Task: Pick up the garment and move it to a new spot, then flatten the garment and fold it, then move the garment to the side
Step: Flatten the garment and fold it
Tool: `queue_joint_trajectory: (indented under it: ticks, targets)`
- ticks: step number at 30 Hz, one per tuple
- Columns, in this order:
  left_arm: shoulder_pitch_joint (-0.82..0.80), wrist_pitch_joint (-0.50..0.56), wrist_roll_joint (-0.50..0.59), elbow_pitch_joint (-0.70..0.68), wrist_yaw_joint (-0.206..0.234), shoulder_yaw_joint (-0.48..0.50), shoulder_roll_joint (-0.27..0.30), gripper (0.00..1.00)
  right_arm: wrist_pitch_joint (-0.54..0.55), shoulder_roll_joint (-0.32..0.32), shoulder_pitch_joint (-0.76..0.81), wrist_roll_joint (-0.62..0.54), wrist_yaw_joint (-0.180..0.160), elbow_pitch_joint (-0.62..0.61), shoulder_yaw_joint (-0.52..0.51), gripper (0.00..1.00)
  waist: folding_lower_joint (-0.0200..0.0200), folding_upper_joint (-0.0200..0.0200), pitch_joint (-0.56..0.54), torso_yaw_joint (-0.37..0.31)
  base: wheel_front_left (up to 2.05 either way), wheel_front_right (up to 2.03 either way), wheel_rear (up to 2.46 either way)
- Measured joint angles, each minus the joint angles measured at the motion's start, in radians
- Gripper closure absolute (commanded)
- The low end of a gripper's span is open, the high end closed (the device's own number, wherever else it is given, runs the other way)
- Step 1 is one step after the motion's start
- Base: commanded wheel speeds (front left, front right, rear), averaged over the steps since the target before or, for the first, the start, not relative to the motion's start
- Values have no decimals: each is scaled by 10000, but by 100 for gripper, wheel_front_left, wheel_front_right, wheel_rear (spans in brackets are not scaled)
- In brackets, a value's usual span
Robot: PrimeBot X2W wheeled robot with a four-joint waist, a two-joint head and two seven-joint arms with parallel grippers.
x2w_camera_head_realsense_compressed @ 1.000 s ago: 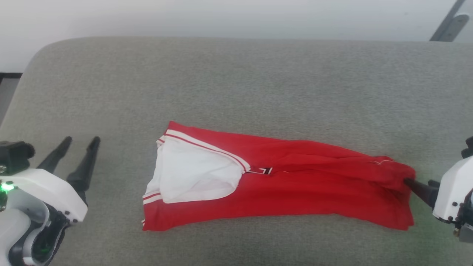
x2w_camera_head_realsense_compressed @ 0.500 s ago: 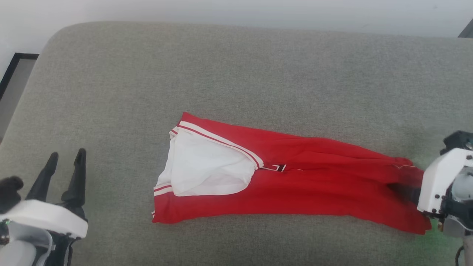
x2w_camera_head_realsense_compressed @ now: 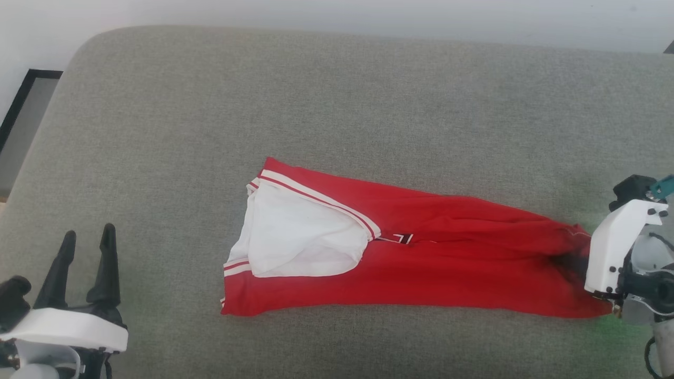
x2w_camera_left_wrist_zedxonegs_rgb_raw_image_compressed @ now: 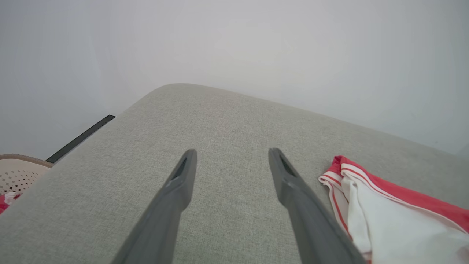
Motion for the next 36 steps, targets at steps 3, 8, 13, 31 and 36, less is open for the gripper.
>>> queue_joint_trajectory:
  ticks: [3, 8, 13, 31, 36]
  targets:
    - [100, 0, 282, 96, -171, 307, -299, 0, -140, -109, -40, 215, 0, 8, -54, 100, 0, 0, -6, -69, 0, 0, 0]
    - [158, 0, 640, 138, -341, 727, -564, 0, -407, -566, -109, 209, 2, 27, -374, 100, 0, 0, 1, -228, 0, 0, 0]
    - [151, 0, 949, 117, -393, 903, -765, 0, -596, -1085, -318, -40, 0, 255, -1185, 100, 0, 0, 35, -385, 0, 0, 0]
    - [135, 0, 1239, -215, -422, 775, -859, 0, -679, -1894, -696, -15, -2, 19, -1632, 100, 0, 0, 97, -928, 0, 0, 0]
    - [142, 0, 1241, -234, -422, 713, -863, 0, -380, -1361, -29, 642, -2, -1756, -754, 100, 0, 0, 44, -1004, 0, 0, 0]
